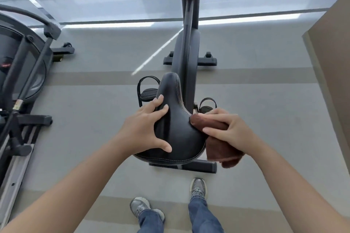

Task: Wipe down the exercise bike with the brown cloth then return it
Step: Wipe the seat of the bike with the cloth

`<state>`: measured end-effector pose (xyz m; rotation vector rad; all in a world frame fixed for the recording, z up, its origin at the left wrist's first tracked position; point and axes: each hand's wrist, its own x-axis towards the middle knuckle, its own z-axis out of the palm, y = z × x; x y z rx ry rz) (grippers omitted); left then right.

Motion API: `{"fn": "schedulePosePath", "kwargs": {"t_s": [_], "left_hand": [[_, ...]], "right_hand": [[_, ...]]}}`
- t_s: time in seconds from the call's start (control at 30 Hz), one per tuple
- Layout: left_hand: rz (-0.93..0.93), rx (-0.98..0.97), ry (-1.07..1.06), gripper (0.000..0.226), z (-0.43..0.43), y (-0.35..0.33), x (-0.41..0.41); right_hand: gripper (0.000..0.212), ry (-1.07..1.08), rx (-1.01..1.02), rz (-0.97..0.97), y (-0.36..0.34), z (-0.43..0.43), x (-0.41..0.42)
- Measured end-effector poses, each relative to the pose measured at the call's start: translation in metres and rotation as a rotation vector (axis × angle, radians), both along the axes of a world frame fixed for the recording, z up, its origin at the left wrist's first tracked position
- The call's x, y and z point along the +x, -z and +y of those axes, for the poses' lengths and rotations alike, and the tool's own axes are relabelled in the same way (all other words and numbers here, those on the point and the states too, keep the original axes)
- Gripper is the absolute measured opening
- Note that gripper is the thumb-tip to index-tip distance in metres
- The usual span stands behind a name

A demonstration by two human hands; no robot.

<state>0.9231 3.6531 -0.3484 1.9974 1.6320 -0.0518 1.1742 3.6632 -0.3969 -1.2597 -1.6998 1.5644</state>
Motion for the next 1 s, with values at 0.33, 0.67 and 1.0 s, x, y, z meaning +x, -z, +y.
{"fn": "schedulePosePath", "kwargs": {"t_s": [0.33,0.67,1.0], "left_hand": [[-0.013,0.037,0.030,0.115,0.001,0.006,-0.004],[0.084,0.132,0.218,0.111,0.008,0.010,-0.007],[0.064,0.247,0.328,0.102,0.013,0.012,-0.009]], "right_hand": [[0.025,0.325,-0.069,0.052,-0.001,-0.003,-0.037],[0.026,1.133,0.159,-0.137,0.009,-0.078,-0.094],[0.032,1.833,0.165,0.038,0.012,-0.108,-0.195]]}}
